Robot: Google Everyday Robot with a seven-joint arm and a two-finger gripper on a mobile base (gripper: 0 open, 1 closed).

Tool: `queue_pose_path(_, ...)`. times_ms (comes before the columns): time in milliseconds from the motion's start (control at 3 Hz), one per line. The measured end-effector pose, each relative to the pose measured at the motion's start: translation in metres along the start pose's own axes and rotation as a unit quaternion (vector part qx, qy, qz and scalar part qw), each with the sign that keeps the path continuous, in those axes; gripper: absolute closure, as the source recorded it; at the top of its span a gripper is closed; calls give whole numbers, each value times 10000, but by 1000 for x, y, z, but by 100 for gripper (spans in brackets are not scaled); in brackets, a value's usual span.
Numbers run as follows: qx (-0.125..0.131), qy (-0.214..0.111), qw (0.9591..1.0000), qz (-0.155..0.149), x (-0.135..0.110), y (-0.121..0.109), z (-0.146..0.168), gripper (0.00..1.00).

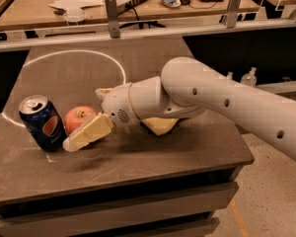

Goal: Move apple near pepsi can

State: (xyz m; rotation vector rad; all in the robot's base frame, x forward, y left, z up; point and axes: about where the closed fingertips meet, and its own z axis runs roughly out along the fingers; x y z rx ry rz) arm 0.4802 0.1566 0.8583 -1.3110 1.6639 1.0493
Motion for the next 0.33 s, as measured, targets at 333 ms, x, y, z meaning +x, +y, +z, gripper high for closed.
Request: queue_pose_path(333, 0, 0, 10000, 0, 0, 0, 0, 0)
